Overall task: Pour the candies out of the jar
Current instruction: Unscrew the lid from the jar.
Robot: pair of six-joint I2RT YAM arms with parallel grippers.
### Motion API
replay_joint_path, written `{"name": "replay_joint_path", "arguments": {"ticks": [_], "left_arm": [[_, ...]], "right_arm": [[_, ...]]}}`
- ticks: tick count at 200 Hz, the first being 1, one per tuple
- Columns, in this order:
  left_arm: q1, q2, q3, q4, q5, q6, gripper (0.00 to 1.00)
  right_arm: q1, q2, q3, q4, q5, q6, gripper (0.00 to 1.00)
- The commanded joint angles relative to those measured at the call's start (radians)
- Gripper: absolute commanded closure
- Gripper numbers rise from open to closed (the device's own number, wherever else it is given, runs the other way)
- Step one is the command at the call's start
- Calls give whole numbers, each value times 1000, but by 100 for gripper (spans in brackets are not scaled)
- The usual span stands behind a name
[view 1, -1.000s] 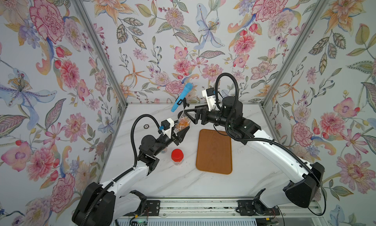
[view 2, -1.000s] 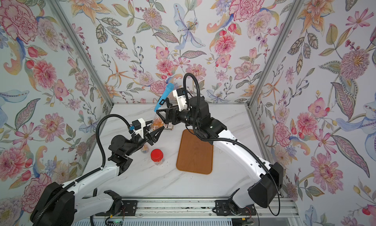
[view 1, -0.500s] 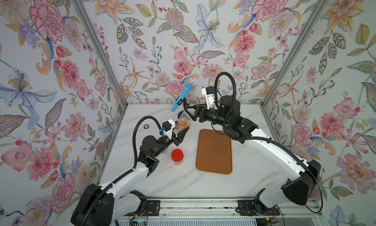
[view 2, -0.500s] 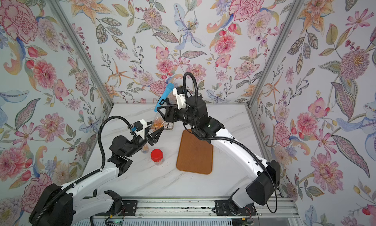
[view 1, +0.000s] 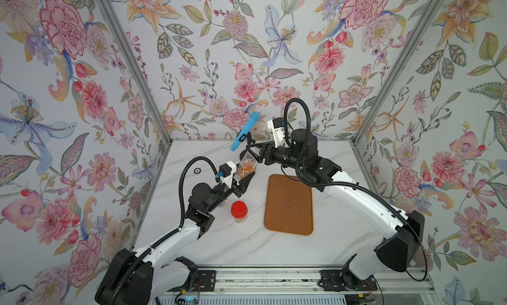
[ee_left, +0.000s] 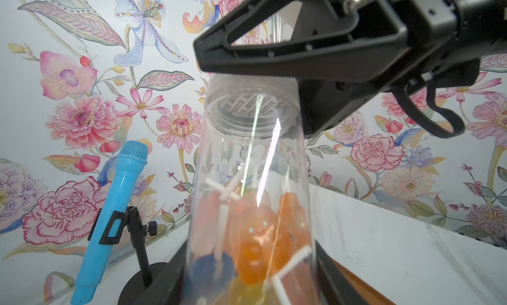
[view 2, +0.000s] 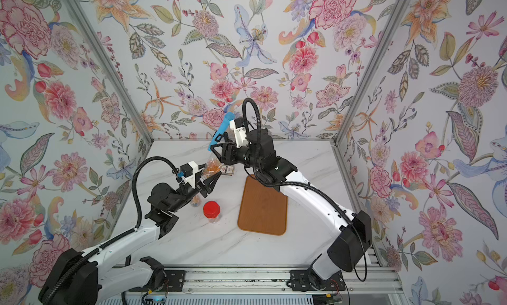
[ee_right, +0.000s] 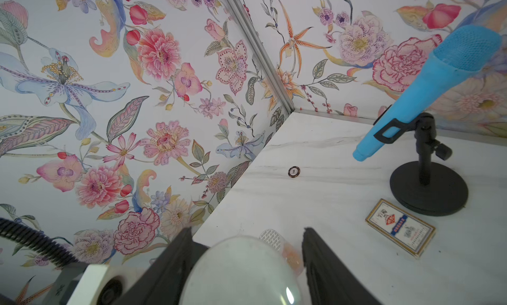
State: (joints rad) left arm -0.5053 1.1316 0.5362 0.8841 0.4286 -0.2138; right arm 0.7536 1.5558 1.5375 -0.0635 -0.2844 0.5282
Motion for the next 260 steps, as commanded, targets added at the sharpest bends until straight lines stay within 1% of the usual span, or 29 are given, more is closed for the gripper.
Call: {"name": "replay_joint_path", "arguments": {"ticks": [1, 53, 78, 86, 104, 118, 131, 140, 158, 171, 189, 213, 231, 260], "left_arm": [[-10, -26, -7, 51, -24, 24, 100], [-9, -29, -11, 55, -36, 21, 100], [-10, -23, -13, 90, -19, -8, 100], [-10, -17, -13, 107, 2, -24, 100], [-6, 8, -6, 164, 90, -73, 100], [5, 34, -2, 237, 179, -138, 100], [23, 67, 10, 321, 268, -218, 100], [34, 95, 21, 373, 326, -277, 100], [51, 155, 42, 509, 418, -402, 100], [60, 196, 52, 589, 450, -476, 100], [64, 227, 64, 633, 469, -514, 100], [65, 231, 67, 610, 462, -499, 100], [65, 222, 68, 580, 452, -480, 100], [65, 205, 65, 541, 439, -451, 100]], "right_arm": [[5, 10, 32, 17, -20, 15, 40], [5, 5, 24, 35, -45, 26, 49], [0, -1, 17, 55, -71, 4, 52], [-5, -3, 10, 79, -106, -8, 53], [-26, -12, -19, 179, -248, -36, 55], [-46, -20, -42, 269, -417, -69, 56], [-60, -35, -62, 327, -519, -93, 57], [-62, -44, -61, 316, -576, -130, 58], [-63, -52, -27, 195, -638, -239, 60], [-61, -58, -10, 117, -648, -300, 62], [-64, -68, -9, 60, -641, -345, 63], [-72, -74, -16, 55, -635, -347, 63], [-74, -70, -9, 53, -630, -349, 62], [-77, -65, 2, 45, -616, -347, 56]]}}
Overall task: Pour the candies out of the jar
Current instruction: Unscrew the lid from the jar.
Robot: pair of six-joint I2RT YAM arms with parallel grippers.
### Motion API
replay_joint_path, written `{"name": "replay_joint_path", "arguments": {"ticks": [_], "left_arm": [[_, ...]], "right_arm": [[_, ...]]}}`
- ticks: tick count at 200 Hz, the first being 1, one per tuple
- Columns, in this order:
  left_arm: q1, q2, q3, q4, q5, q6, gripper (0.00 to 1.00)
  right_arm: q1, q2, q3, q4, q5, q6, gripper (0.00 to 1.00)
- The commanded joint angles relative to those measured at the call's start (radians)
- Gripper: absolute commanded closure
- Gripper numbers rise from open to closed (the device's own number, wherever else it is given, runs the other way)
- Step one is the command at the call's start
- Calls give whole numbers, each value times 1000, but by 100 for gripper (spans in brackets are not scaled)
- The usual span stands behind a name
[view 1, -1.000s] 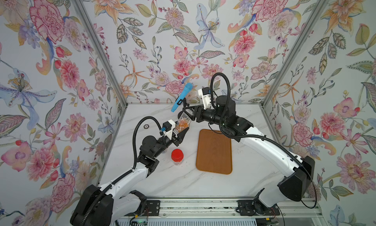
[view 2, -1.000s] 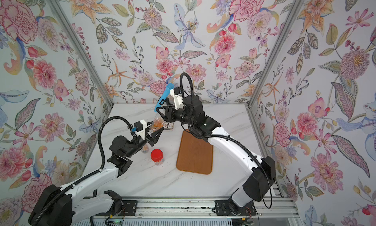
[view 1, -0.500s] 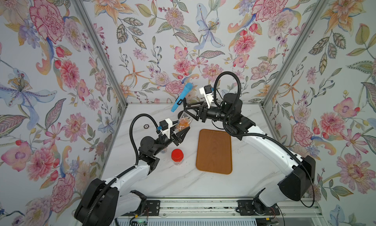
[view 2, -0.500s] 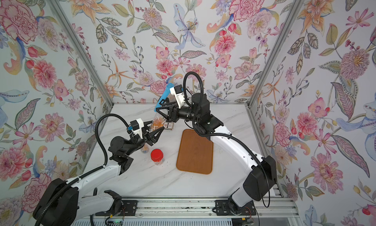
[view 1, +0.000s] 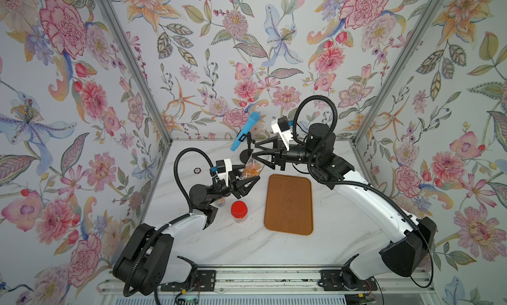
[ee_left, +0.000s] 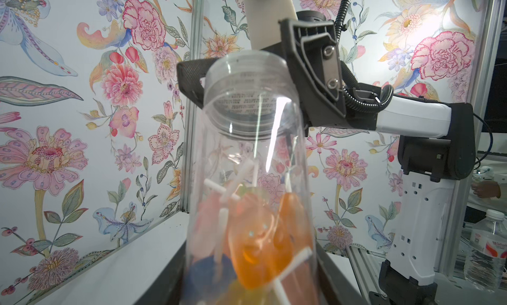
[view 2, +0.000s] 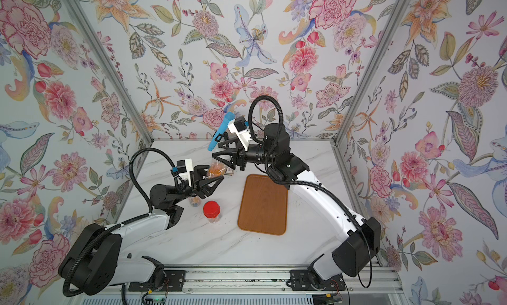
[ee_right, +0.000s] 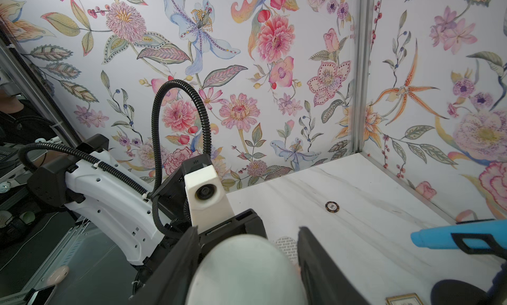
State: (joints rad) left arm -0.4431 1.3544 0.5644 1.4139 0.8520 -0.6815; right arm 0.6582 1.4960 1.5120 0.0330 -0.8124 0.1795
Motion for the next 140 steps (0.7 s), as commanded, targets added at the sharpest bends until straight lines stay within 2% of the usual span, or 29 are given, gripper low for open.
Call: {"name": "replay_joint_path", "arguments": {"ticks": [1, 33, 52, 79, 102, 140], "left_arm": [[3, -18, 38, 10, 14, 17, 100], [3, -20, 38, 0, 12, 26, 100], [3, -21, 38, -7, 10, 32, 100], [4, -29, 32, -23, -3, 48, 100], [3, -41, 31, -58, -24, 78, 100], [3, -95, 18, -191, -133, 194, 100]], "right_arm": [[18, -6, 28, -53, -87, 1, 56], [16, -10, 25, -53, -60, 3, 40], [6, -20, 23, -52, -40, 7, 21], [-3, -40, 8, -27, 19, 61, 0], [-50, -59, -2, -13, 92, 132, 0], [-25, -78, 14, -74, 309, 184, 0]]}}
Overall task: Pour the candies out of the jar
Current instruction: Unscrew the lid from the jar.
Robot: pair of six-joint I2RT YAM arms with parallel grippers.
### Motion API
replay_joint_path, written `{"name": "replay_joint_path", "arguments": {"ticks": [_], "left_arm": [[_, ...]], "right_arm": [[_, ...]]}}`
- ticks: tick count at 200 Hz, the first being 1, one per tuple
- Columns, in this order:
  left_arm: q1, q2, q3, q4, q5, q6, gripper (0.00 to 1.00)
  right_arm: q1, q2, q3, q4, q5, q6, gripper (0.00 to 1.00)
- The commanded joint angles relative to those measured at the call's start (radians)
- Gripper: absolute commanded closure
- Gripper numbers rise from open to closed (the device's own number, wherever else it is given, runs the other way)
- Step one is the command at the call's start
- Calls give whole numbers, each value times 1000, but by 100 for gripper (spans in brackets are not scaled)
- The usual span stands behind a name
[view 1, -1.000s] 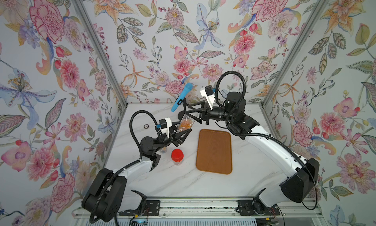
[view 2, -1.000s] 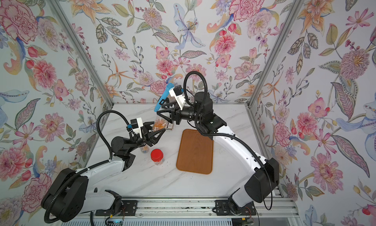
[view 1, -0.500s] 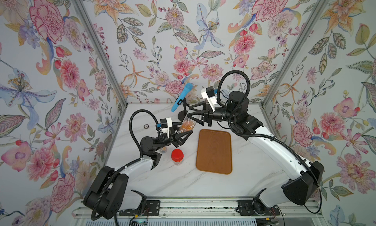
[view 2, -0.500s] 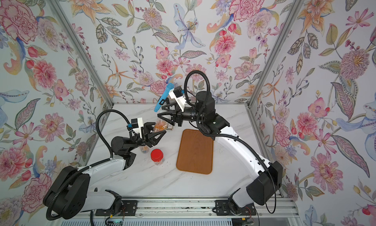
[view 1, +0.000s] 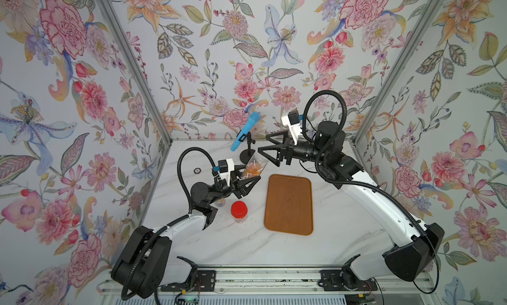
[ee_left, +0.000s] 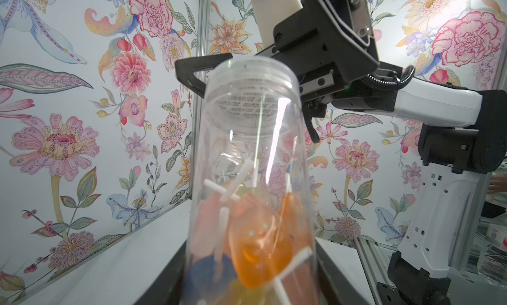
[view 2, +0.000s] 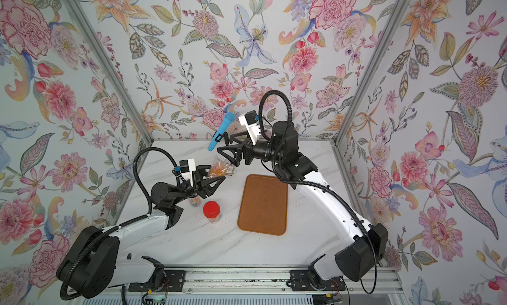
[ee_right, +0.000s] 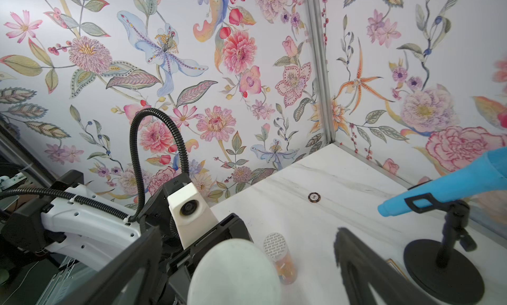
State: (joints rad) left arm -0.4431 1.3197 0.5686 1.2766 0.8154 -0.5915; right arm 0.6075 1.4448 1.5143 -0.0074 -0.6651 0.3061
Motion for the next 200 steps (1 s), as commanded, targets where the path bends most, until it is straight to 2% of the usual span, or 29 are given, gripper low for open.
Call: {"name": "replay_joint_path", "arguments": {"ticks": [1, 30, 48, 107, 145, 174, 200], "left_arm": [[4, -61, 13, -57, -101, 108, 100], [1, -113, -13, -144, -222, 194, 100], [0, -140, -31, -155, -269, 219, 100], [-21, -184, -46, -235, -333, 294, 100], [-35, -192, -46, -261, -357, 326, 100], [-40, -197, -46, -269, -364, 339, 100], [-43, -203, -47, -272, -370, 343, 100]], "right_arm": [[28, -27, 13, -39, 170, 58, 0], [109, -2, 31, -108, 349, 85, 0], [134, 15, 27, -101, 387, 119, 0], [185, 60, 53, -69, 445, 144, 3], [192, 93, 67, -41, 436, 180, 12], [193, 115, 83, -40, 424, 192, 23], [194, 126, 94, -51, 430, 190, 26]]}}
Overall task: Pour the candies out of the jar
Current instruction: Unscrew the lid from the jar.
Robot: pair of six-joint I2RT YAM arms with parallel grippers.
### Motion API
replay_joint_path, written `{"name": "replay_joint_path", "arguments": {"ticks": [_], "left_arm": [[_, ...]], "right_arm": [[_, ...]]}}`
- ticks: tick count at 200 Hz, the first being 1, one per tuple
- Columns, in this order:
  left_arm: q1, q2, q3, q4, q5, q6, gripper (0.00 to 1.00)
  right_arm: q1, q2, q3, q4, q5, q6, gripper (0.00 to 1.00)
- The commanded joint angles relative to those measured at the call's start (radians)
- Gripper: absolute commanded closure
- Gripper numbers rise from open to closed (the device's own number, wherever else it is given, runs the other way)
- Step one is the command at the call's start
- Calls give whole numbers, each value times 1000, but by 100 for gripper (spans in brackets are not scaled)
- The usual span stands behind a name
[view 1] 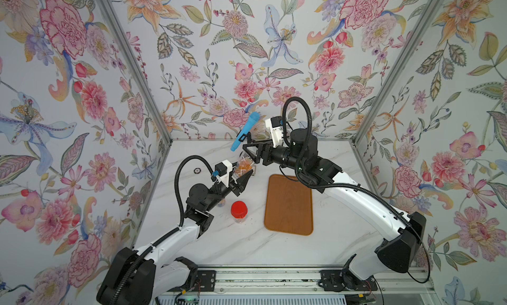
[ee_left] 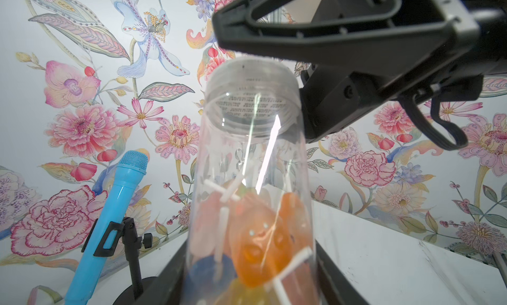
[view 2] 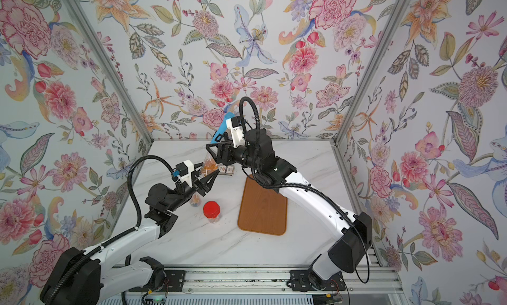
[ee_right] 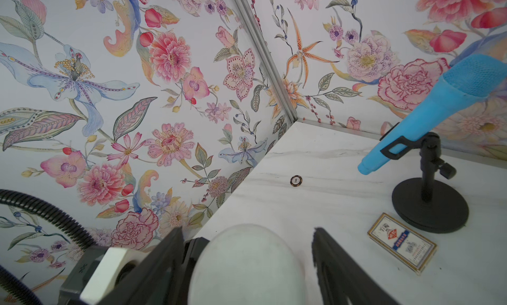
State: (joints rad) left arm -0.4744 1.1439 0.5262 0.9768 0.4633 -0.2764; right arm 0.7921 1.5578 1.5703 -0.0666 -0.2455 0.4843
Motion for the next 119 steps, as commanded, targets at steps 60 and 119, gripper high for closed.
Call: {"name": "replay_joint_path", "arguments": {"ticks": [60, 119], "left_arm": [[-13, -28, -3, 34, -14, 21, 100], [8, 26, 23, 195, 200, -129, 100]], "right_arm": [[6, 4, 28, 25, -2, -7, 46], [-83, -34, -53, 277, -500, -75, 56]]}}
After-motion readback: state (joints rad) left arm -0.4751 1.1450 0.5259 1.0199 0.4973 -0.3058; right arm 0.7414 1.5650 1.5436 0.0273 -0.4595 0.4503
